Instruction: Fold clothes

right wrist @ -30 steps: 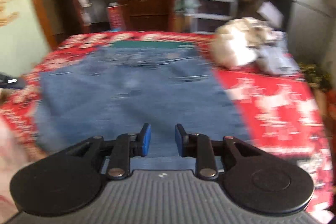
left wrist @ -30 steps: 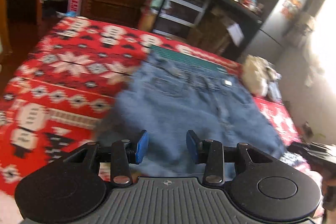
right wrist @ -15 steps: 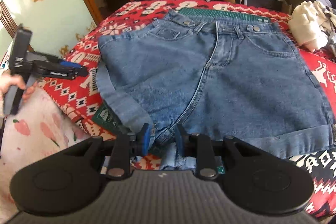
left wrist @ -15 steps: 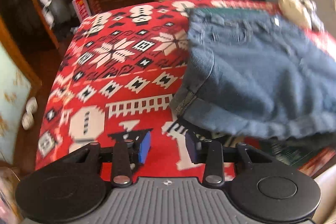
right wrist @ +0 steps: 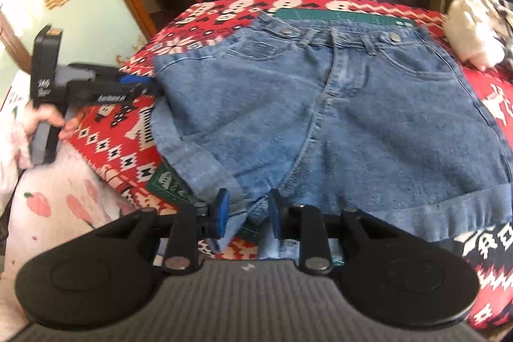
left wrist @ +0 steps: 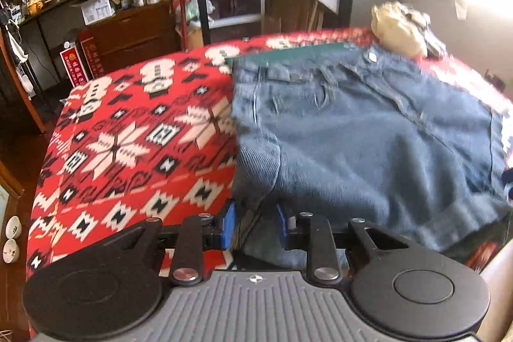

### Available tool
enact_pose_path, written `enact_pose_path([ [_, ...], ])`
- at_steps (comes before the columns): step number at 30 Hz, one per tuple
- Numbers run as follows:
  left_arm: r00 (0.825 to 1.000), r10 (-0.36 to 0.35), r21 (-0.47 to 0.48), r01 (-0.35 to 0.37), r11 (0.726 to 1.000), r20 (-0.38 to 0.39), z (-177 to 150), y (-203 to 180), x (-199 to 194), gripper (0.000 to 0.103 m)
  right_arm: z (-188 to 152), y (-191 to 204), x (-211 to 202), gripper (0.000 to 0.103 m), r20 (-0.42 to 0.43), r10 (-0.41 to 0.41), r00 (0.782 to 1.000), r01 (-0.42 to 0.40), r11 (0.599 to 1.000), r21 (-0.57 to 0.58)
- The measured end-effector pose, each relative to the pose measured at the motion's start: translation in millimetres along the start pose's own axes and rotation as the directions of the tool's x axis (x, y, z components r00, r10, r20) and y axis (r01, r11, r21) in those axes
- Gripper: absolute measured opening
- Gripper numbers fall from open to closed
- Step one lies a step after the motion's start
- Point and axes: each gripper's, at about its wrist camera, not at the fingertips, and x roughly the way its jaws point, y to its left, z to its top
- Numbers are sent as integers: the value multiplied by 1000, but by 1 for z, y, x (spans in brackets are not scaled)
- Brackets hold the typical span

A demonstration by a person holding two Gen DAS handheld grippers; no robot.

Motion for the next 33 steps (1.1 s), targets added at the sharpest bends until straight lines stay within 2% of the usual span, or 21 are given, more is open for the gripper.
enact_pose_path([
  [4,1000,-14,2,14,1000,7,3,4,3,29,-4,16,4,40,-27,3,1000,-5,997,-71],
  [6,999,-39,-25,39,999,3,2,13,8,45,-6,18,11,41,-53,0,999,-4,998,-67],
  [10,994,-108,-82,108,991,-4,4,29,20,47,-7,15,22,37,-76,-8,997,5,999,-35],
  [11,992,-126,-96,125,988,-6,4,33,23,43,-7,14,23,20,-72,-11,997,9,999,-31],
  [12,989,-146,-106,144,984,-7,4,35,25,38,-6,14,22,10,-62,-17,998,15,999,-34],
  [14,981,-192,-135,190,973,-2,4,39,26,22,-5,12,18,9,-42,-30,999,28,999,-38],
  [17,970,-242,-194,244,950,31,7,43,18,17,-1,9,8,7,-17,-36,999,36,999,-37],
  [20,966,-253,-219,257,941,45,13,44,4,14,3,5,0,7,-8,-34,999,34,999,-38],
  [23,970,-242,-265,241,934,29,17,48,-15,9,7,5,-10,7,5,-29,1000,30,998,-63],
  [24,973,-231,-286,227,931,21,18,51,-22,2,8,8,-12,6,4,-25,1000,26,996,-84],
  [27,978,-208,-367,189,911,-12,12,59,-41,2,8,19,-17,6,-11,-17,1000,16,988,-154],
  [33,982,-156,-371,108,922,-102,-7,57,-39,0,-6,25,2,6,-129,-21,991,-6,978,-207],
])
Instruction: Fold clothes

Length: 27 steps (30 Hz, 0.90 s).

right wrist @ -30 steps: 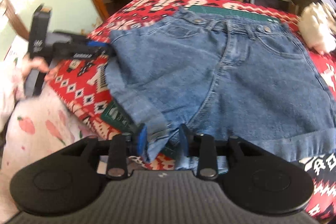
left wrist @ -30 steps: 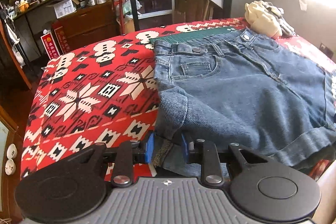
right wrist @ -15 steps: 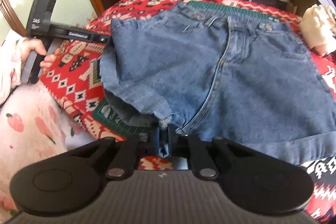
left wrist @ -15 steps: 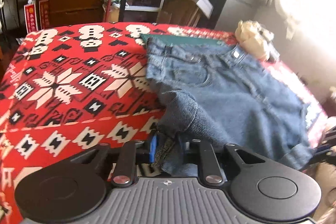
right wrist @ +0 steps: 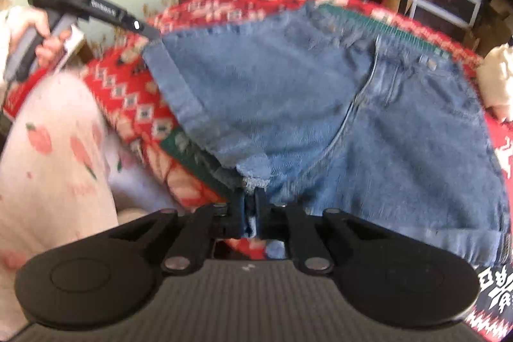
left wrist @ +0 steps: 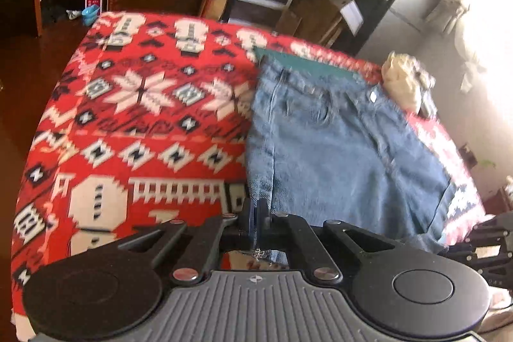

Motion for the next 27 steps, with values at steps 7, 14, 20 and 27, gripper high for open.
enact_pose_path([
  [7,999,30,-12,-30,999,-16,-15,5,2,2,-5,-21,-7,12,37,45,998,-49,993,107],
  [14,999,32,20,-31,999,-18,-15,-1,17,36,-8,-53,-29,23,111,43,993,-68,971,229],
  [20,996,56,33,-54,998,-63,-17,-9,39,36,-31,-114,-62,37,130,-155,979,98,927,362],
  [27,992,104,48,-101,994,-66,-16,-16,41,22,-80,-218,-79,41,19,-382,924,316,791,524],
])
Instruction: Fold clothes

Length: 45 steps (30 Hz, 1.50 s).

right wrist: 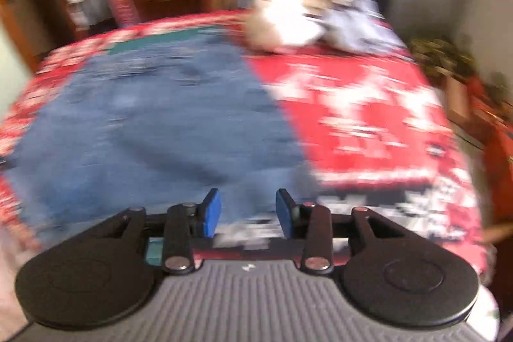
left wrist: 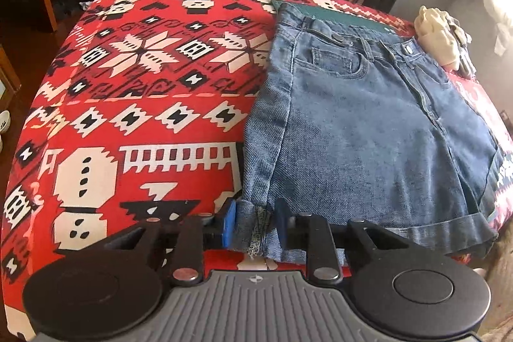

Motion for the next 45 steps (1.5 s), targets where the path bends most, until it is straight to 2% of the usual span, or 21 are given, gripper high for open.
enact_pose_path([
  [2,1000,8,-6,-8,1000,-2,0,-1,0,22,2,-24,11,41,-9,-11,1000,11,999,33],
  [7,999,39,3,-39,999,-2,1,-8,2,22,10,-38,26,41,-11,44,999,-44,999,29],
  [10,999,51,7,-51,999,2,1,-12,3,25,14,-35,41,39,-41,55,998,-54,998,20],
  [11,998,57,12,-57,998,4,1,-13,4,25,14,-34,45,27,-50,70,996,-69,997,23],
  [12,998,65,17,-65,998,4,1,-15,4,20,13,-32,47,19,-51,78,996,-77,997,25],
  [13,997,75,23,-75,997,4,2,-16,4,18,12,-30,48,17,-52,83,995,-82,996,23],
  [14,997,79,22,-79,997,3,2,-17,4,16,12,-27,47,11,-50,73,996,-73,997,3],
  [17,996,92,20,-93,995,9,3,-19,-1,12,9,-22,34,9,-38,70,997,-71,997,-12],
  [21,993,104,9,-104,995,49,4,-14,-19,12,1,-26,10,9,-28,97,995,-97,995,4],
  [24,993,105,-9,-105,994,45,4,-6,-22,12,-8,-27,3,9,-49,107,993,-107,994,1],
  [30,995,97,-19,-97,995,19,-2,-3,-13,15,-1,-34,-6,14,-46,98,994,-98,995,6],
  [33,996,77,-33,-76,997,35,-1,0,-22,21,3,-37,-10,18,-44,94,995,-94,996,8],
  [37,995,82,-26,-81,996,47,7,2,-32,21,9,-42,-16,19,-41,90,995,-89,996,9],
  [40,995,85,-9,-85,996,60,20,2,-39,22,40,-37,-17,22,-3,112,994,-112,994,-10],
  [45,994,41,27,-44,999,106,63,-8,-33,34,93,-24,-10,26,67,158,985,-156,987,-40],
])
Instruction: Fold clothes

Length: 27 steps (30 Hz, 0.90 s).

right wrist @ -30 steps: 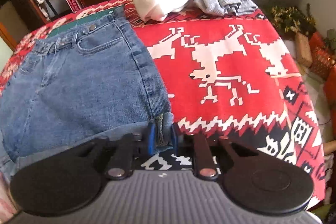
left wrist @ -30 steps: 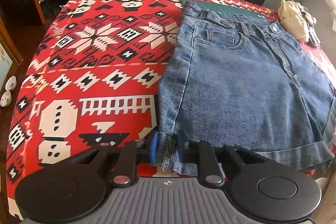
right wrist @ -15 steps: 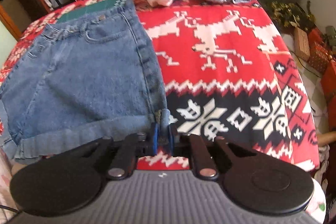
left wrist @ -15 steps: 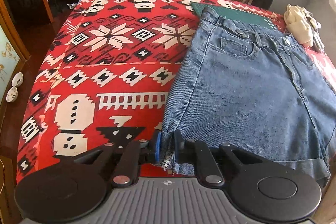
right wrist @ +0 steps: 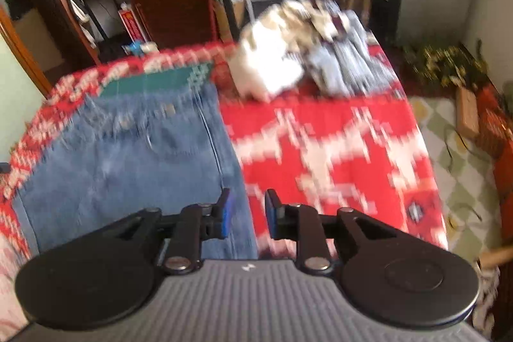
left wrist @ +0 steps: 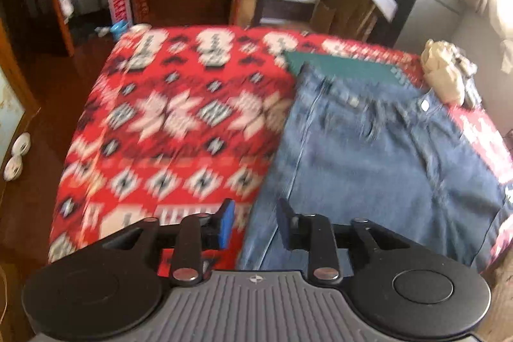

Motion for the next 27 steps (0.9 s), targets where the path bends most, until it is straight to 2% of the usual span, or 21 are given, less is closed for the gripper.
enact_pose_path([
  [6,996,-73,58,71,996,43,57,-29,51,34,52,21,55,29,47,27,999,-24,998,-58],
  [11,993,-105,56,102,993,48,93,-44,99,34,79,29,122,29,15,49,999,-48,997,-58],
  [13,994,-98,60,95,994,39,99,-47,114,35,86,31,145,29,-1,41,999,-41,997,-68],
  [19,999,-43,53,43,998,7,101,-49,151,41,83,35,171,29,-5,36,999,-36,997,-73],
  [23,998,-56,31,56,998,3,97,-45,161,41,81,39,188,29,-7,32,999,-32,997,-76],
  [25,997,-70,24,69,997,20,93,-45,162,34,80,40,197,21,-8,30,1000,-30,997,-78],
  [26,996,-89,10,89,996,27,91,-44,161,23,80,41,201,17,-9,29,1000,-29,996,-79],
  [27,996,-77,12,77,997,40,88,-46,159,14,79,42,206,11,-9,28,1000,-28,996,-79],
])
